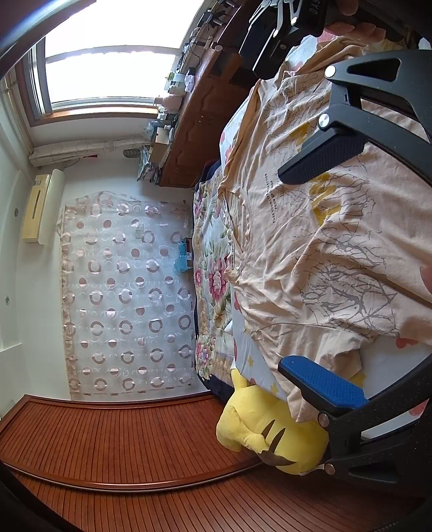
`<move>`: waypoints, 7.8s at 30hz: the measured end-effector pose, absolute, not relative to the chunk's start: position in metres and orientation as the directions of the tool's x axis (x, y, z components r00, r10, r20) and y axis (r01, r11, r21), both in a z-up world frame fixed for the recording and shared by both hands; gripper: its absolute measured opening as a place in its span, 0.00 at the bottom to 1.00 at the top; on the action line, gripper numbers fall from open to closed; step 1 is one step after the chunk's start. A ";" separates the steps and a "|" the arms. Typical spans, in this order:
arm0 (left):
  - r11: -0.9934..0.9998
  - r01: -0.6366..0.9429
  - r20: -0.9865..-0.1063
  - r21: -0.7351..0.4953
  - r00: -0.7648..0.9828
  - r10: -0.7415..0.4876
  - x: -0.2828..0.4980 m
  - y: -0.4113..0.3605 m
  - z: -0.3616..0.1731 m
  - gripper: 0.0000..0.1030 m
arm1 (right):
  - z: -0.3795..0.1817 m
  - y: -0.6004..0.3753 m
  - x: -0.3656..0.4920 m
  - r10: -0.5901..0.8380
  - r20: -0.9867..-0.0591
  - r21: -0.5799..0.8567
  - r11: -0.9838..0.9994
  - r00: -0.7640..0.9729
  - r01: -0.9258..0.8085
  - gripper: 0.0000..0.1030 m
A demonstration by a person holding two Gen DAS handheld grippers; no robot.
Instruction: Fold small clothes
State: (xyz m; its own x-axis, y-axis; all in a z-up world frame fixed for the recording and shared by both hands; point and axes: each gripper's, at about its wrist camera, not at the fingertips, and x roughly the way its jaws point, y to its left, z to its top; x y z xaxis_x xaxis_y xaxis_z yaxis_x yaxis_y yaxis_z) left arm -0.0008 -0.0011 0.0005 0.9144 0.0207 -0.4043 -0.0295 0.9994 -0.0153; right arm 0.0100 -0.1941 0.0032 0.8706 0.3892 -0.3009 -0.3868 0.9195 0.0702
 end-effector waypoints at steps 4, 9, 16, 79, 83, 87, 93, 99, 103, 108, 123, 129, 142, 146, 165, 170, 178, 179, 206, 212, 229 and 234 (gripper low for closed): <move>0.999 -0.029 -0.404 -0.016 0.914 0.021 -0.001 -0.001 0.000 1.00 | 0.003 -0.194 0.010 0.388 -0.299 0.070 0.920 0.872 -0.386 1.00; 0.999 -0.029 -0.404 -0.014 0.914 0.021 -0.001 -0.001 0.000 1.00 | 0.003 -0.194 0.010 0.389 -0.300 0.072 0.920 0.871 -0.385 1.00; 0.999 -0.029 -0.403 -0.013 0.915 0.021 -0.001 -0.001 0.000 1.00 | 0.003 -0.194 0.010 0.389 -0.299 0.075 0.920 0.872 -0.385 1.00; 0.994 -0.099 -0.542 -0.049 0.838 0.057 0.012 0.102 -0.053 0.99 | -0.015 -0.173 0.040 0.476 -0.400 0.102 0.872 0.783 -0.478 1.00; 0.994 -0.090 -0.566 -0.056 0.823 0.043 0.014 0.118 -0.062 0.94 | -0.019 -0.167 0.046 0.495 -0.419 0.106 0.859 0.761 -0.501 1.00; 0.993 -0.098 -0.592 -0.063 0.805 0.042 0.019 0.140 -0.070 0.89 | -0.020 -0.159 0.053 0.513 -0.444 0.098 0.843 0.735 -0.529 1.00; 0.990 -0.122 -0.636 -0.073 0.770 0.048 0.037 0.172 -0.078 0.86 | -0.027 -0.135 0.065 0.557 -0.499 0.084 0.794 0.664 -0.603 0.95; 0.991 -0.117 -0.685 -0.072 0.727 0.036 0.065 0.196 -0.085 0.75 | -0.034 -0.110 0.067 0.589 -0.569 0.049 0.720 0.573 -0.692 0.90; 0.994 -0.095 -0.727 -0.051 0.686 0.028 0.085 0.202 -0.092 0.69 | -0.032 -0.104 0.066 0.594 -0.592 0.035 0.695 0.545 -0.719 0.90; 0.996 -0.075 -0.768 -0.040 0.640 0.017 0.101 0.205 -0.102 0.57 | -0.027 -0.112 0.063 0.594 -0.597 0.025 0.685 0.539 -0.728 0.90; 0.998 0.055 -0.689 -0.002 0.724 -0.041 0.111 0.171 -0.055 0.04 | -0.032 -0.127 0.071 0.584 -0.550 0.061 0.741 0.597 -0.669 0.90; 0.986 0.168 -0.633 0.015 0.764 -0.121 0.120 0.116 -0.014 0.04 | -0.027 -0.141 0.074 0.565 -0.539 0.066 0.768 0.625 -0.638 0.90; 0.973 0.230 -0.587 0.004 0.788 -0.184 0.091 0.069 0.003 0.42 | -0.028 -0.152 0.079 0.543 -0.545 0.058 0.785 0.639 -0.617 0.90; 0.986 0.164 -0.579 -0.037 0.800 -0.155 0.075 0.082 -0.010 0.48 | -0.024 -0.148 0.083 0.553 -0.537 0.071 0.782 0.637 -0.619 0.90; 0.994 -0.097 -0.543 -0.053 0.838 0.052 0.024 0.135 -0.051 0.49 | -0.015 -0.042 0.146 0.604 -0.607 -0.072 0.606 0.516 -0.793 0.58; 0.991 -0.101 -0.557 -0.085 0.830 0.037 0.021 0.135 -0.056 0.49 | -0.029 -0.008 0.173 0.584 -0.666 -0.068 0.572 0.464 -0.818 0.49; 0.984 -0.090 -0.596 -0.157 0.803 -0.021 0.023 0.139 -0.064 0.49 | -0.056 0.030 0.203 0.461 -0.742 -0.170 0.573 0.487 -0.802 0.21; 0.985 -0.088 -0.596 -0.151 0.803 -0.020 0.023 0.138 -0.065 0.49 | -0.058 0.030 0.207 0.454 -0.739 -0.175 0.584 0.498 -0.793 0.20; 0.984 0.089 -0.661 -0.154 0.732 -0.169 0.075 0.092 -0.071 0.47 | -0.041 -0.092 0.201 0.454 -0.646 -0.068 0.767 0.613 -0.638 0.47; 0.981 0.115 -0.708 -0.155 0.680 -0.191 0.099 0.084 -0.078 0.34 | -0.054 -0.097 0.209 0.376 -0.702 -0.129 0.768 0.605 -0.627 0.47; 0.974 0.216 -0.676 -0.059 0.710 -0.199 0.083 0.059 -0.068 0.07 | -0.058 -0.103 0.215 0.403 -0.703 -0.077 0.776 0.586 -0.626 0.49; 0.969 0.237 -0.655 -0.068 0.722 -0.222 0.065 0.052 -0.057 0.07 | -0.058 -0.104 0.215 0.405 -0.702 -0.079 0.774 0.586 -0.628 0.49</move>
State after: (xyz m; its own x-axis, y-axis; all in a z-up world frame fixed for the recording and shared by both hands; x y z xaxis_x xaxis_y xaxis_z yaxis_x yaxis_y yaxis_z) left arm 0.0648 0.0519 -0.0575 0.7224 -0.2221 -0.6548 0.2367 0.9692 -0.0676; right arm 0.2146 -0.1036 -0.0582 0.5865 0.4045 -0.7017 -0.6282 0.7740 -0.0788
